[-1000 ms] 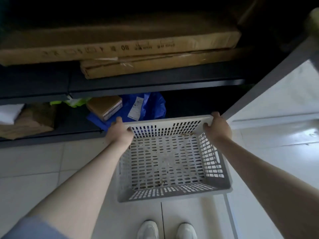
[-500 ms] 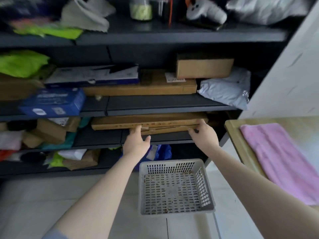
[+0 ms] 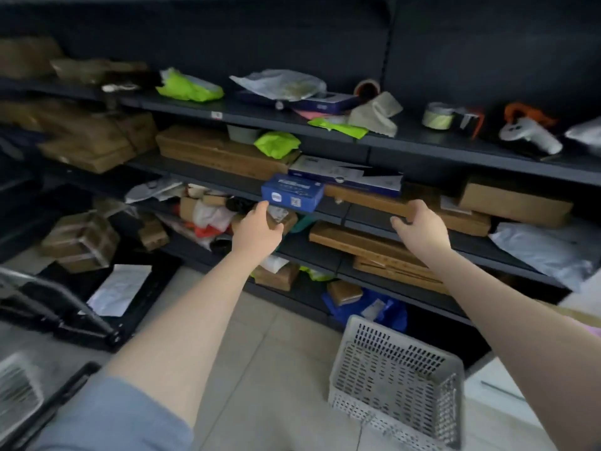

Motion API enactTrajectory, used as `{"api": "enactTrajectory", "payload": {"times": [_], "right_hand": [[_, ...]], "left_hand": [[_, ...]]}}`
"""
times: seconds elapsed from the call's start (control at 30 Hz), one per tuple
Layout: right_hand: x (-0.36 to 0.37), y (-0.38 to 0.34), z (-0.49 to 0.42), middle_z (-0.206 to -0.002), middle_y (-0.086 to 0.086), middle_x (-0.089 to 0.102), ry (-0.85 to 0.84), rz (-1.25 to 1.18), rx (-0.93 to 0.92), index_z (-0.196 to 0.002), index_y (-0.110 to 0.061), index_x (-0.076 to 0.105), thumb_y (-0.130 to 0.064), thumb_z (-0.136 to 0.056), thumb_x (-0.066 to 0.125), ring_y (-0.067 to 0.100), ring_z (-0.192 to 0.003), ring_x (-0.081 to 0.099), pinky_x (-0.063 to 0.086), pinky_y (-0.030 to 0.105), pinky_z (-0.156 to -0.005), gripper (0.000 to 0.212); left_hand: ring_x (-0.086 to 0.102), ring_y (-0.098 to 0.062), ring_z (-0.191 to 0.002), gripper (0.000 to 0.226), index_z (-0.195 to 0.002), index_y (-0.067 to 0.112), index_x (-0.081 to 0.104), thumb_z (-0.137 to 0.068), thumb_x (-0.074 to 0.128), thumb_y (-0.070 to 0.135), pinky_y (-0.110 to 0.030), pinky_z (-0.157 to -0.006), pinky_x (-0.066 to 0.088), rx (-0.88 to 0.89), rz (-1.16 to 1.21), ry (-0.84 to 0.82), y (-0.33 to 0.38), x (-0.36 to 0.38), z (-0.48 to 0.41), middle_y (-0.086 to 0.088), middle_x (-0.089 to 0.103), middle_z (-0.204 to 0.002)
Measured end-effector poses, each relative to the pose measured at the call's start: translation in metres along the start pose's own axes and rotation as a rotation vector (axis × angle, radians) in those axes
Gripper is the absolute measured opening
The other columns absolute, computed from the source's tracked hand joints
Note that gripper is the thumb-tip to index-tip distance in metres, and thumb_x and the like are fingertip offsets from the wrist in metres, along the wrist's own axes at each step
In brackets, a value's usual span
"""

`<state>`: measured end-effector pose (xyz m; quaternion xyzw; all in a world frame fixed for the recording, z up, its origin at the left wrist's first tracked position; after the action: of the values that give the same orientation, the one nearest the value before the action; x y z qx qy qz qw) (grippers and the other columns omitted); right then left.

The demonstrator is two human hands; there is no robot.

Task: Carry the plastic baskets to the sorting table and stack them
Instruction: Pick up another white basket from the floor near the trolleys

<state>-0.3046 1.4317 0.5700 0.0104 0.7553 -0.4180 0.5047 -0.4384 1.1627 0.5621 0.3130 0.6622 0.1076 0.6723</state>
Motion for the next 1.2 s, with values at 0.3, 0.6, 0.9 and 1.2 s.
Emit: {"api": "enactTrajectory", "payload": {"times": [0.3,0.6,0.9,1.2], "right_hand": [[0.096,-0.239,0.043,-0.11,0.012,0.065,-0.139,-0.015,-0.373,-0.139,-0.011,0.038,-0.034,-0.091,0.054,0.028,-0.086,0.061,0.041,0.03,-0.064,0.056],[0.256,-0.469,0.141,-0.122,0.013,0.061,-0.345,-0.138,-0.574,-0.14,-0.014,0.036,-0.031,-0.09,0.055,0.031,-0.105,0.06,0.048,0.036,-0.08,0.057],[0.416,-0.627,0.252,-0.114,0.014,0.063,-0.509,-0.093,-0.796,-0.135,-0.011,0.041,-0.03,-0.089,0.056,0.035,-0.107,0.059,0.048,0.038,-0.081,0.052],[0.591,-0.727,0.307,-0.088,0.01,0.063,-0.73,-0.032,-0.845,-0.132,-0.012,0.04,-0.029,-0.09,0.054,0.028,-0.073,0.061,0.051,0.035,-0.061,0.048]], "left_hand": [[0.05,-0.029,-0.126,0.061,-0.144,0.021,0.033,-0.09,0.055,0.037,-0.04,-0.095,0.046,-0.243,-0.006,0.26,-0.169,-0.185,0.048,-0.009,0.048,-0.141],[0.059,-0.03,-0.112,0.058,-0.143,0.019,0.034,-0.091,0.054,0.035,-0.036,-0.088,0.05,-0.494,-0.055,0.455,-0.382,-0.363,0.121,-0.01,0.052,-0.136],[0.059,-0.027,-0.096,0.051,-0.134,0.018,0.043,-0.088,0.057,0.032,-0.033,-0.075,0.044,-0.763,-0.083,0.58,-0.569,-0.453,0.209,-0.01,0.061,-0.122],[0.057,-0.037,-0.112,0.051,-0.135,0.012,0.043,-0.088,0.057,0.027,-0.039,-0.086,0.046,-1.034,-0.053,0.593,-0.733,-0.471,0.219,-0.017,0.061,-0.124]]}}
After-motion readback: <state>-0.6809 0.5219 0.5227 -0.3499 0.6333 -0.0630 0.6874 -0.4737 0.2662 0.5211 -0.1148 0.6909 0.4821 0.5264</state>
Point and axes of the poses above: each hand's wrist, its own z-axis away from the middle knuckle, its own x-axis out of the palm, y = z × x, the point moved 3 cm from there along -z, towards the middle knuckle
